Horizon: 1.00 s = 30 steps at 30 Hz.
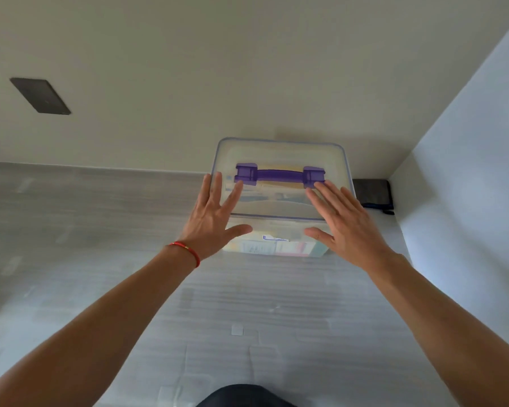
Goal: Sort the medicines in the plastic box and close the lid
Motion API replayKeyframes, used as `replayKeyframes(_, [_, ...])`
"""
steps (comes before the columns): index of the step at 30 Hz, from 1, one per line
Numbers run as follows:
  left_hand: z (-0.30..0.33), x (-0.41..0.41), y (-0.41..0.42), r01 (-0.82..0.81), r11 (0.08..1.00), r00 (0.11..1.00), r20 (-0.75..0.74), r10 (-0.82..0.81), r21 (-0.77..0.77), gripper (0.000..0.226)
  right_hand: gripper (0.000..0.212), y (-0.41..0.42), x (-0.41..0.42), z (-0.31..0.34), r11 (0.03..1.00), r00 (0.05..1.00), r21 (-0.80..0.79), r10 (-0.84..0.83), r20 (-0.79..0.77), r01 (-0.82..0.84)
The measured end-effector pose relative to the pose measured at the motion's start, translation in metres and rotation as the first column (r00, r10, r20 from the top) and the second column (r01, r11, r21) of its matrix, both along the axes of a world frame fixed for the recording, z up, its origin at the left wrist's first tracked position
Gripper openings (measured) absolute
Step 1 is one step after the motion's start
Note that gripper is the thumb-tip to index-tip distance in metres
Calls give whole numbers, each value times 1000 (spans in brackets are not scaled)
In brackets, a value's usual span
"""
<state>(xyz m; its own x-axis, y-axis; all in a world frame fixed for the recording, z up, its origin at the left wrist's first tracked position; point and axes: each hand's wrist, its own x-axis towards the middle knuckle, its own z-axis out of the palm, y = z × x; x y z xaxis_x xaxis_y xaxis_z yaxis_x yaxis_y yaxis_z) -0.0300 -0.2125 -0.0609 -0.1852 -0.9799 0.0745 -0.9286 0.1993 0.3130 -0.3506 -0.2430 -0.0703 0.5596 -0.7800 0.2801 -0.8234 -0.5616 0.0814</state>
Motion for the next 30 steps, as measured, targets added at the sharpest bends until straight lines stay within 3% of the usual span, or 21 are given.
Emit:
replayKeyframes(5, [-5,-3,3,34,991,997,78,-24,-130,92,75,3,2,-8,988,1000,-157,-3,-30,-2])
replayKeyframes(10, [-11,-5,3,66,974,981,190,-25,-217,85,73,2,4,-11,977,999,-211,-16,-51,5])
replayKeyframes(14, [-16,-6,3,50,966,983,185,-2,-255,80,72,1,6,-16,968,999,-250,-35,-32,26])
replayKeyframes(21, [-17,-2,3,70,970,983,184,-27,-233,78,73,-1,2,-15,989,996,-149,-5,91,18])
replayKeyframes(30, [-5,-8,-10,40,992,982,189,-17,-120,81,75,-4,6,-2,994,992,24,-111,63,109])
